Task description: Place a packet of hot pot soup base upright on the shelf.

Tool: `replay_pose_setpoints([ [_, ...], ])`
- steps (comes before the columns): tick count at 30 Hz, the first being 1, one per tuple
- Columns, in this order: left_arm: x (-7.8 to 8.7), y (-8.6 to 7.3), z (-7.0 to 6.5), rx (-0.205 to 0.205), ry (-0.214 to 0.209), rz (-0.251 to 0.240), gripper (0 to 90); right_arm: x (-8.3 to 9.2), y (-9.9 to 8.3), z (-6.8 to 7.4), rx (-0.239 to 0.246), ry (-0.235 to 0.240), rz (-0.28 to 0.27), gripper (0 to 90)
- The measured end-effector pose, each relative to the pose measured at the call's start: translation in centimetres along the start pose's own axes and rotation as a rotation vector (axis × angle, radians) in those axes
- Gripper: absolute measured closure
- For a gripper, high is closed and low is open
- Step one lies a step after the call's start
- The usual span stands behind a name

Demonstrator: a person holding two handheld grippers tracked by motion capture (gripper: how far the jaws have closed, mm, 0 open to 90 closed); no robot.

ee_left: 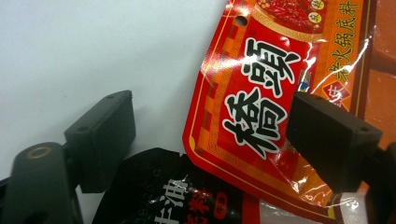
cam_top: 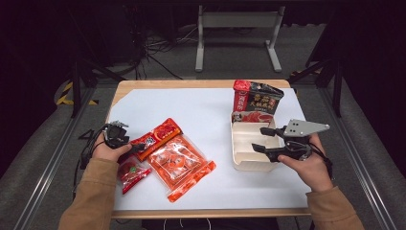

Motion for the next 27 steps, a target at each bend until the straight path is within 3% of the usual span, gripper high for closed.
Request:
replay_pose_setpoints([
  [5,0.2,0.6,-1.3,0.029,-0.13,-0.046,32.7,0.0,0.0,0.0,-0.003,0.0,0.002,36.2],
  [11,0.4,0.7,-1.4,0.028,-0.11,-0.046,40.1,-0.1,-0.1,0.0,-0.001,0.002,0.002,36.2],
  [14,0.7,0.8,-1.8,0.04,-0.155,-0.057,53.5,-0.1,-0.1,0.0,-0.002,0.004,0.004,36.2],
  [20,0.9,0.9,-2.6,0.029,-0.187,-0.058,63.3,-0.2,-0.1,0.1,0.0,0.006,0.006,36.0],
  [25,0.0,0.4,-3.4,0.001,-0.219,-0.013,65.9,-0.4,-0.1,0.2,0.001,0.01,0.007,35.6],
  [27,-0.5,0.2,-3.5,-0.014,-0.209,0.004,67.1,-0.4,-0.1,0.2,0.003,0.011,0.008,35.6],
])
Point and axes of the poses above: each handheld gripper's, and its own axes: x roughly backward along the jaws, y roughly out of its top, z roughly to its left, the point moved 7 cm from there along -x, roughly forward along the jaws, and after that the axes turned 8 degrees about -z, right-handed, at the moved point
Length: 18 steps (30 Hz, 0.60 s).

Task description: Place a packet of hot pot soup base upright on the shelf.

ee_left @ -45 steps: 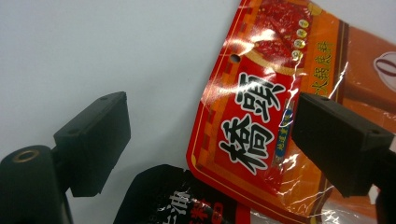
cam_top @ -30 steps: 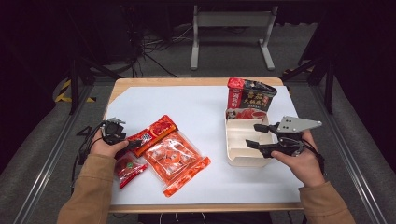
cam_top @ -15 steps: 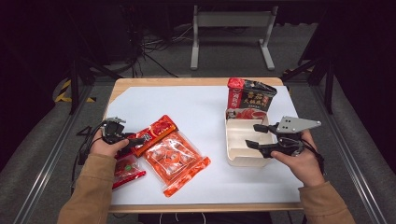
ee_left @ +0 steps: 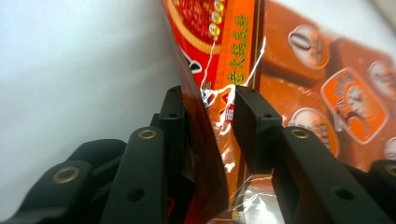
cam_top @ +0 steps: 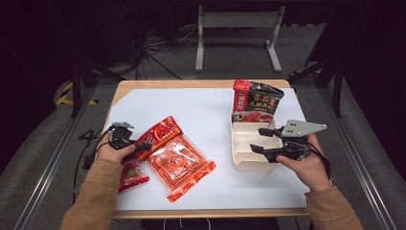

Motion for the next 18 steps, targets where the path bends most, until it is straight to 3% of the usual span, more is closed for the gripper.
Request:
replay_pose_setpoints([
  [1,-0.19,-0.07,-0.17,0.005,-0.019,0.002,69.4,0.0,-0.01,0.0,0.0,0.0,0.0,35.6],
  [7,-0.46,-0.13,-0.25,0.021,-0.031,-0.007,77.1,-0.04,-0.07,-0.02,0.0,0.0,0.003,35.6],
  [13,-0.47,-0.09,-0.37,0.018,-0.006,-0.002,89.0,-0.05,-0.13,0.1,-0.002,0.01,0.009,40.8],
  [18,-0.09,0.27,-0.62,0.015,-0.002,-0.016,90.0,0.06,-0.17,0.1,-0.005,0.017,0.02,47.3],
])
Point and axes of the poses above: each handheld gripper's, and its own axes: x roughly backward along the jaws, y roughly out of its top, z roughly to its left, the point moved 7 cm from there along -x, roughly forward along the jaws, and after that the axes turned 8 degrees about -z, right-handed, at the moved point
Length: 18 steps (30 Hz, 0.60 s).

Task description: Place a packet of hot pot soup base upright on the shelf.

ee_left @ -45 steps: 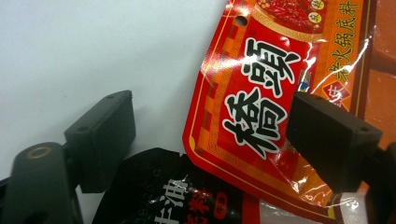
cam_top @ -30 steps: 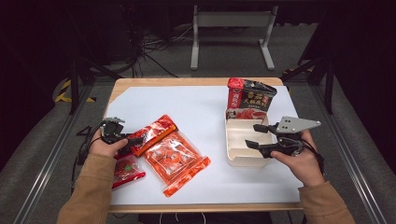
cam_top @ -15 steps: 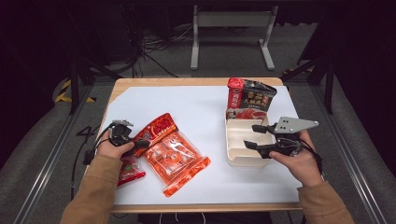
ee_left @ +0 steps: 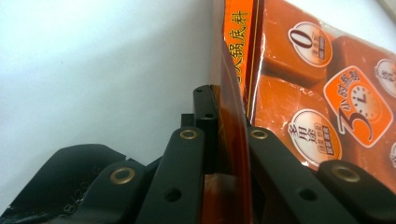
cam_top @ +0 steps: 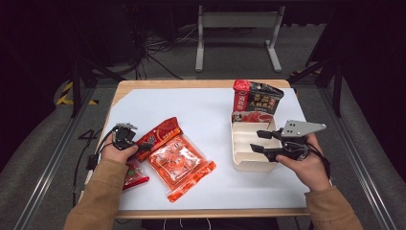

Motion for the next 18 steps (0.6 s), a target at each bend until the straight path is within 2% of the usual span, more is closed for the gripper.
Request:
replay_pose_setpoints([
  [3,0.3,0.3,-0.2,-0.004,0.005,-0.011,90.0,0.0,0.0,0.0,-0.001,0.003,0.003,49.3],
  [7,1.1,1.1,-0.8,-0.032,0.015,-0.045,90.0,0.0,0.1,0.2,-0.006,0.012,0.009,52.4],
  [16,3.1,2.7,-2.5,-0.065,-0.009,-0.109,90.0,-0.2,0.3,0.6,-0.016,0.027,0.014,56.8],
  [18,3.8,3.2,-3.1,-0.083,-0.021,-0.129,90.0,-0.2,0.3,0.6,-0.018,0.027,0.014,57.7],
])
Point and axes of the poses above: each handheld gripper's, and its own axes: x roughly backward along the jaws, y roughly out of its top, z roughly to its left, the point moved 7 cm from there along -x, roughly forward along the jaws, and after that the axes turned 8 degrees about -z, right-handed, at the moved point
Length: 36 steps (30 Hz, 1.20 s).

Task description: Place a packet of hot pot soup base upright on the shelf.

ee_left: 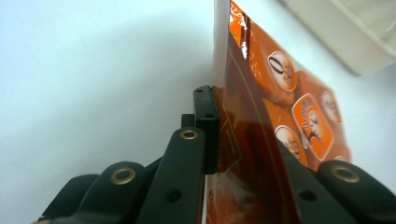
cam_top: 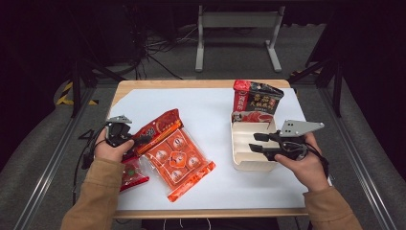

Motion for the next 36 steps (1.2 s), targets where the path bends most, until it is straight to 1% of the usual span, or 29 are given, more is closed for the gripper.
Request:
replay_pose_setpoints([
  [2,0.4,0.5,-0.6,-0.008,-0.01,-0.016,90.0,0.0,0.1,0.0,-0.005,0.0,-0.002,58.5],
  [3,0.4,0.5,-0.6,-0.008,-0.01,-0.016,90.0,0.0,0.1,0.0,-0.005,0.0,-0.002,58.5],
  [6,1.2,1.2,-1.6,-0.034,-0.026,-0.039,90.0,0.1,0.2,0.0,-0.009,0.0,-0.006,59.0],
  [7,1.5,1.6,-2.0,-0.048,-0.033,-0.051,90.0,0.1,0.2,0.0,-0.01,0.0,-0.006,59.0],
  [9,2.0,2.0,-2.8,-0.064,-0.046,-0.059,90.0,0.2,0.3,0.1,-0.014,0.001,-0.011,58.6],
  [13,2.5,2.7,-4.1,-0.098,-0.058,-0.076,90.0,0.3,0.5,0.0,-0.017,-0.003,-0.017,58.6],
  [14,2.5,2.7,-4.1,-0.098,-0.058,-0.076,90.0,0.3,0.5,0.1,-0.017,-0.003,-0.017,58.6],
  [15,2.8,3.1,-4.7,-0.112,-0.068,-0.092,90.0,0.3,0.5,0.1,-0.018,-0.003,-0.017,58.6],
  [16,2.9,3.3,-5.1,-0.111,-0.069,-0.105,90.0,0.3,0.6,0.1,-0.018,-0.002,-0.017,58.2],
  [18,3.1,3.7,-5.7,-0.131,-0.075,-0.124,90.0,0.3,0.6,0.2,-0.028,0.003,-0.023,57.0],
  [19,3.3,3.9,-6.1,-0.143,-0.077,-0.131,90.0,0.3,0.7,0.2,-0.03,0.003,-0.026,57.0],
  [20,3.3,3.9,-6.1,-0.143,-0.077,-0.131,90.0,0.3,0.7,0.2,-0.03,0.002,-0.026,57.0],
  [21,3.5,4.1,-6.6,-0.157,-0.084,-0.139,90.0,0.3,0.7,0.2,-0.03,0.002,-0.026,57.0],
  [22,3.6,4.3,-6.9,-0.185,-0.081,-0.148,90.0,0.3,0.7,0.2,-0.031,0.003,-0.027,57.0],
  [23,3.8,4.5,-7.5,-0.191,-0.089,-0.159,90.0,0.3,0.8,0.3,-0.031,0.003,-0.028,57.1],
  [24,4.0,4.7,-7.9,-0.208,-0.094,-0.165,90.0,0.3,0.8,0.3,-0.029,0.004,-0.029,57.1],
  [25,4.1,4.8,-8.3,-0.226,-0.1,-0.169,90.0,0.4,0.9,0.3,-0.029,0.005,-0.029,57.1],
  [28,4.5,5.1,-9.6,-0.256,-0.118,-0.172,90.0,0.4,1.1,0.5,-0.029,0.008,-0.035,57.0],
  [29,4.7,5.3,-10.0,-0.274,-0.123,-0.174,90.0,0.4,1.2,0.5,-0.027,0.009,-0.037,57.0],
  [33,5.0,5.5,-11.1,-0.31,-0.126,-0.18,90.0,0.4,1.4,0.7,-0.022,0.012,-0.043,56.8],
  [36,5.2,5.7,-11.7,-0.33,-0.128,-0.187,90.0,0.4,1.6,0.9,-0.018,0.017,-0.048,56.8],
])
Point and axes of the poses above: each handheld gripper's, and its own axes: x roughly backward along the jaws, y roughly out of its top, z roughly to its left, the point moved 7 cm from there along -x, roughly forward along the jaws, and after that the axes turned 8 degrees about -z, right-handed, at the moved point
